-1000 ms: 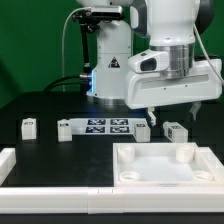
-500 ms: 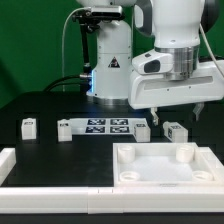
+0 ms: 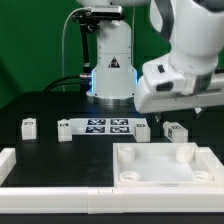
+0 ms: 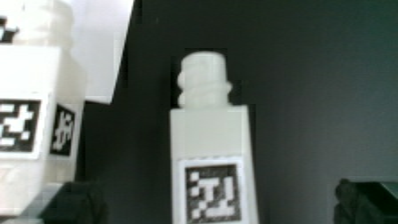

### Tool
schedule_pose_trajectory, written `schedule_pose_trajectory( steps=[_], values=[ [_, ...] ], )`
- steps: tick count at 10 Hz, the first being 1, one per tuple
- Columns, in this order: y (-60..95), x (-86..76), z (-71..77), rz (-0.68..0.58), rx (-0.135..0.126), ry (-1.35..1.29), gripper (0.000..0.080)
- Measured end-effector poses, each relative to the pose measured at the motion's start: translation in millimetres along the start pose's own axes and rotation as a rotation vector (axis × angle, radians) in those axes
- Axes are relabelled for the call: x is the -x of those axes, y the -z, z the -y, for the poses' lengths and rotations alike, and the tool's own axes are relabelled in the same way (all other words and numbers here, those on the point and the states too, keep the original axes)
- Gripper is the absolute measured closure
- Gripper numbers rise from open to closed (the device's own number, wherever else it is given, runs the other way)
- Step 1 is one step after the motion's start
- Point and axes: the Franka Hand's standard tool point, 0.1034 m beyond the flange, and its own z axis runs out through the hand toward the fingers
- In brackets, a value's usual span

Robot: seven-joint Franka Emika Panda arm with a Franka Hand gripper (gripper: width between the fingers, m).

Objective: Assemble one leg

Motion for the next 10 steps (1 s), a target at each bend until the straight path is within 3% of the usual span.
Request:
schedule_pose_trajectory(
  steps=[2, 4, 10],
  values=[
    [-6.7, 0.4, 1.8, 0.193, -0.009, 0.006, 0.0151],
    [-15.2, -7.2, 0.3, 0.271, -0.02, 0.004, 0.0151],
    [-27.5, -14.5, -6.8, 0.232, -0.025, -0.012, 0.0151]
  ],
)
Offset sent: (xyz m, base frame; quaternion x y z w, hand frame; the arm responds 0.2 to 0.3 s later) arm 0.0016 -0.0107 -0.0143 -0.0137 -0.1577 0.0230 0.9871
